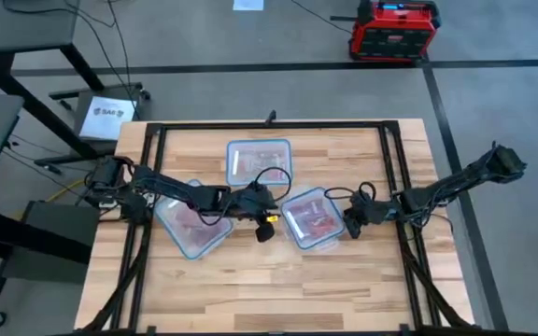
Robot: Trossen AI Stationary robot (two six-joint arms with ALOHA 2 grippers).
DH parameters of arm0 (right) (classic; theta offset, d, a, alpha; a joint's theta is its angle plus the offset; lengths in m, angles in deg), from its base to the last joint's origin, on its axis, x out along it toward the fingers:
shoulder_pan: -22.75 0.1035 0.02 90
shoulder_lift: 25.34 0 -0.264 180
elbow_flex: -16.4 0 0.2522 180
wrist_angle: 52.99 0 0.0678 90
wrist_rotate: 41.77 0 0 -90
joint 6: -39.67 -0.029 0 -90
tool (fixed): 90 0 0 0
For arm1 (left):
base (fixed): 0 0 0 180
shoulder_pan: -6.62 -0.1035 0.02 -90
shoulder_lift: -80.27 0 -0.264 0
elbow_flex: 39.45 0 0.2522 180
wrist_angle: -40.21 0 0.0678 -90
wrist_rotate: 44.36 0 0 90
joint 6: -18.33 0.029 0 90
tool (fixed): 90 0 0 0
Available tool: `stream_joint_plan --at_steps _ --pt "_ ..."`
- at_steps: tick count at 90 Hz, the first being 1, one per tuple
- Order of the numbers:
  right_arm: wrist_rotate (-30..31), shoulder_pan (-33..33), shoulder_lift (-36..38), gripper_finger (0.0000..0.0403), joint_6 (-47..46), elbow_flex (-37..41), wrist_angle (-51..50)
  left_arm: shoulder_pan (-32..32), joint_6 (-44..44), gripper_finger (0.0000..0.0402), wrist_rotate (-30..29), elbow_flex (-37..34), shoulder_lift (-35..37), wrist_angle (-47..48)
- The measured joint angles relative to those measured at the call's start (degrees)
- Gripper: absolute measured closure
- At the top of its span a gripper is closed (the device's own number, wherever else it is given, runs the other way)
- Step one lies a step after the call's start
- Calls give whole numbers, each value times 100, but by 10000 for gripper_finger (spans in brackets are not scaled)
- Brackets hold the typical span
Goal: Sort candy
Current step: Close the middle right transparent bin
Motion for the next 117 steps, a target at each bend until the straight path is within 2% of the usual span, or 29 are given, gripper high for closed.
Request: stream_joint_plan --at_steps 20,41,55,75,91,99,117 --pt "26 0 0 290 50 -1 26 -17 -1 283 -60 -4 20 509" --pt "41 19 0 290 50 1 -25 -28 181 283 -184 96 -578 -545" --pt "43 50 -2 290 27 14 -50 -116 369 283 -308 434 -732 -64" --pt "32 95 -3 290 12 12 1 -332 490 283 -480 516 -695 -19" --pt "13 248 4 290 10 -32 19 -386 381 283 -407 811 -686 1037" --pt "6 277 20 290 78 -299 -587 -353 364 283 -396 914 -703 1249" --pt "154 343 22 290 119 -1387 -3188 -184 417 283 -409 1142 -688 1236"
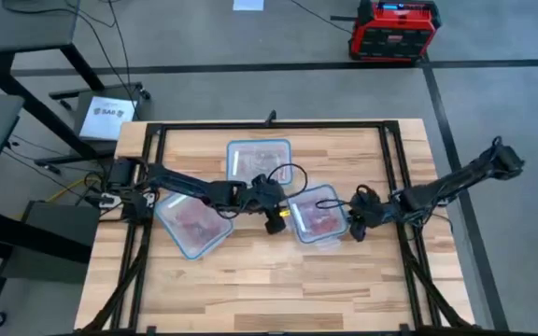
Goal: Sort candy
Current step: Close the middle right transparent bin
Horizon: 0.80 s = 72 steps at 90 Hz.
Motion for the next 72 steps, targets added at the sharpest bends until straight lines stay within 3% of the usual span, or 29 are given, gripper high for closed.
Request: stream_joint_plan --at_steps 14,39,61,72 --pt "157 -7 -10 290 22 -75 -265 -2 11 283 -16 15 0 6" --pt "57 272 -25 290 -239 621 1427 -124 219 283 -74 15 -48 0" --pt "235 284 -22 290 -323 629 1470 -353 311 283 -73 45 2 -73" --pt "235 210 -22 290 -326 629 1412 -446 288 283 -96 213 2 365"
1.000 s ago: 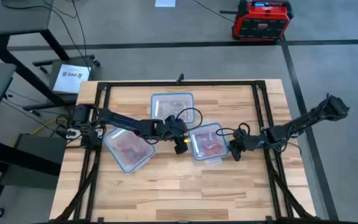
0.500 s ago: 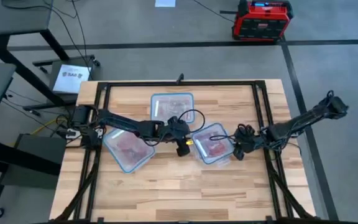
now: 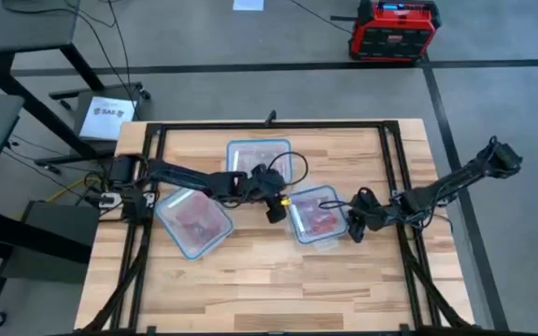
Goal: Sort candy
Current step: Close the middle right transparent bin
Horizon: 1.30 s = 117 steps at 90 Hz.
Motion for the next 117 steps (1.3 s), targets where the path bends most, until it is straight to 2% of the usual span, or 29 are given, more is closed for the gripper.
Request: stream_joint_plan --at_steps 18,29,53,65,82,103,117 --pt "24 -3 1 290 -133 0 -23 43 -168 283 -22 426 101 1098" --pt "35 -5 7 290 -133 0 -35 312 -501 283 16 737 242 1887" --pt "72 -5 7 290 -146 0 -41 931 -1164 283 90 717 -55 1811" --pt "72 -5 4 290 -146 0 -30 1059 -1227 283 271 723 -335 1339" --pt "72 -3 4 290 -144 -2 -40 1005 -1143 283 310 716 -654 1264" --pt "70 0 4 290 -163 -2 20 722 -927 283 56 726 -484 1226" --pt "-11 40 2 290 -234 -2 10 534 -903 283 228 726 -461 1281"
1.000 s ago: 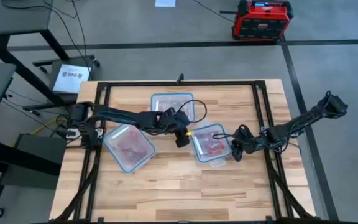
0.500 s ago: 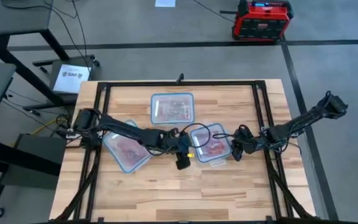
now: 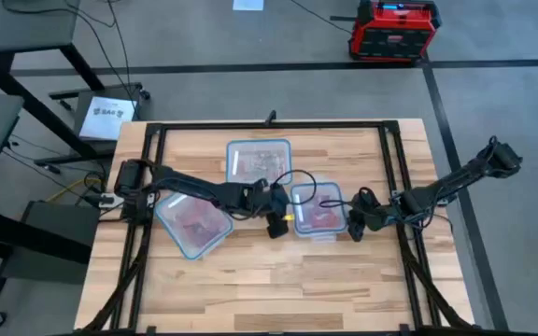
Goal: Sort candy
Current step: Close the middle right transparent bin
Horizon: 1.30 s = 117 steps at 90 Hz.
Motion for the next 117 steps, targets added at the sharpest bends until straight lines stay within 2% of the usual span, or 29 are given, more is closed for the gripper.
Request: stream_joint_plan --at_steps 24,36,60,93,117 --pt "-71 106 4 290 24 -29 -241 104 -43 283 333 0 -2 -166" --pt "-70 130 4 290 49 -221 -616 151 -132 283 355 0 -2 153" --pt "-66 158 4 290 185 -385 -325 202 -175 283 349 0 0 611" --pt "-115 133 7 290 4 -402 -753 199 -187 283 333 0 85 1051" --pt "-91 171 4 290 131 -638 -1200 159 183 283 348 0 131 354"
